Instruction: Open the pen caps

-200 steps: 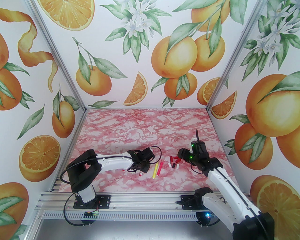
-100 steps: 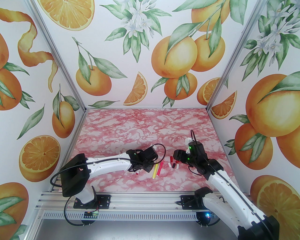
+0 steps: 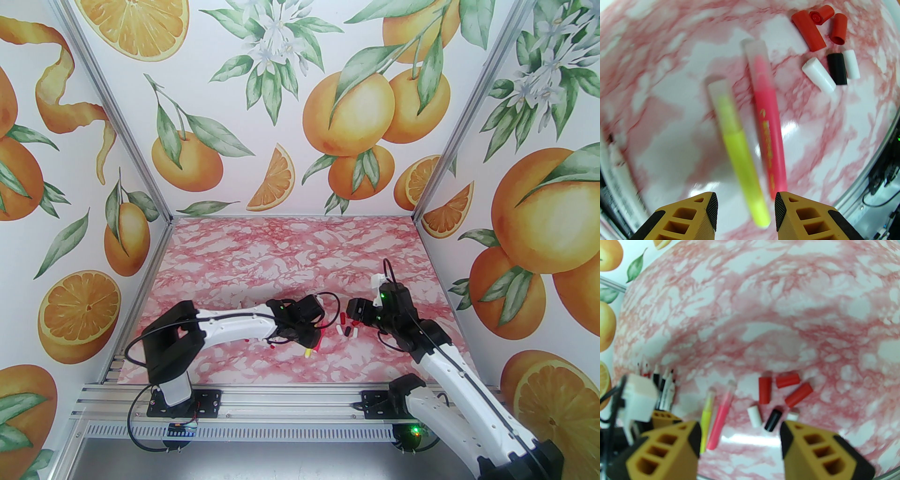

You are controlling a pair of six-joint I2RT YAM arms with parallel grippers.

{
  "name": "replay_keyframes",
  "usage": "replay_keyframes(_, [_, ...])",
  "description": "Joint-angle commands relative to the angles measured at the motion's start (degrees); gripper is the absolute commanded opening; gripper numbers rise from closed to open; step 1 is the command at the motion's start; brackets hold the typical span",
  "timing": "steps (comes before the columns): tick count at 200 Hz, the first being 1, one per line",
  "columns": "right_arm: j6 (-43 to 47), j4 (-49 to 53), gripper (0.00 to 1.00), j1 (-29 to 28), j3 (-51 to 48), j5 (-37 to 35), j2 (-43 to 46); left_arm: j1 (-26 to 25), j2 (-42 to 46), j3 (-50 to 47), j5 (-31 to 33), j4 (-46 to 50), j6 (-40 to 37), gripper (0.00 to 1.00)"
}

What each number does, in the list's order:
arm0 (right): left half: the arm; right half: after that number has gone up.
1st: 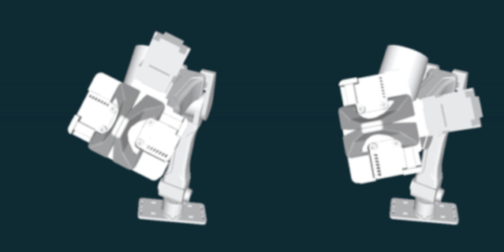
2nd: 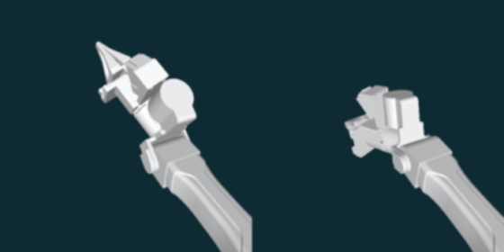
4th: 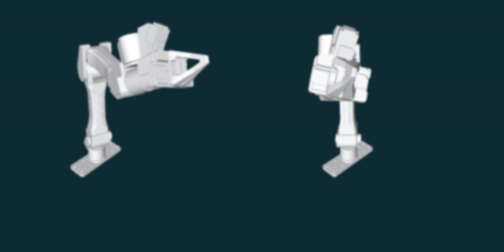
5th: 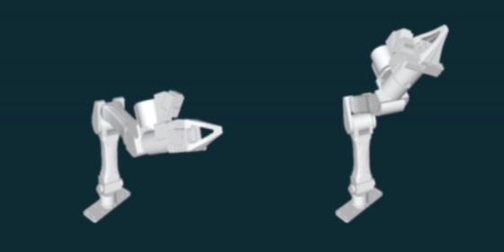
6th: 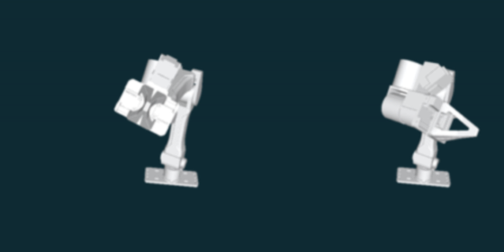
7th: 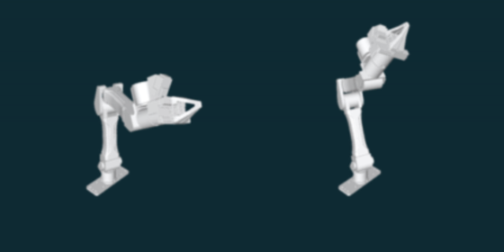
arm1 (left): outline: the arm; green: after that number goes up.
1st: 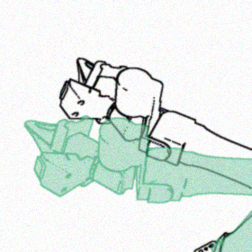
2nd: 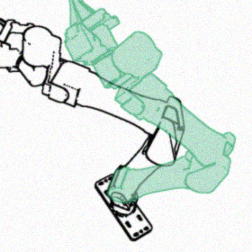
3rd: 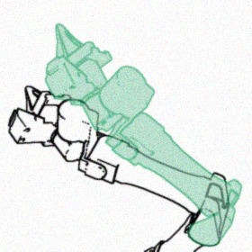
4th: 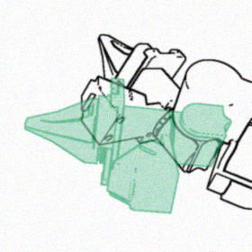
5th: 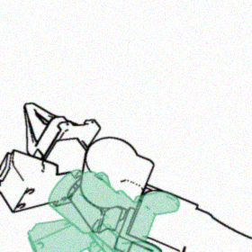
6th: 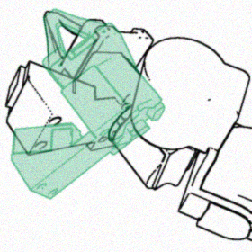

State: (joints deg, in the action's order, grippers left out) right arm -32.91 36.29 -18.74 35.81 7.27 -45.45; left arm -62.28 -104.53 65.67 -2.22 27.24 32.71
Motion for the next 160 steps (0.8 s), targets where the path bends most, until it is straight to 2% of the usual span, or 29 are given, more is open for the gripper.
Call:
replay_keyframes(1, [0.14,0.73,0.61,-0.33,0.6,-1.04,0.65,-0.04,-1.73,1.86,-1.12,-1.24,1.09,0.45])
replay_keyframes(74, [0.2,0.91,0.61,-0.32,0.05,-1.12,1.1,-0.28,-6.11,3.93,1.44,1.57,0.35,0.38])
replay_keyframes(134, [-0.25,0.39,0.61,-0.33,0.06,-0.59,1.16,-2.8,-11.37,8.92,14.65,13.55,-4.07,0.34])
replay_keyframes(160, [-0.57,-0.37,0.61,-0.33,-0.22,-0.16,0.98,-3.15,-11.63,8.64,16.12,14.14,-4.76,0.3])
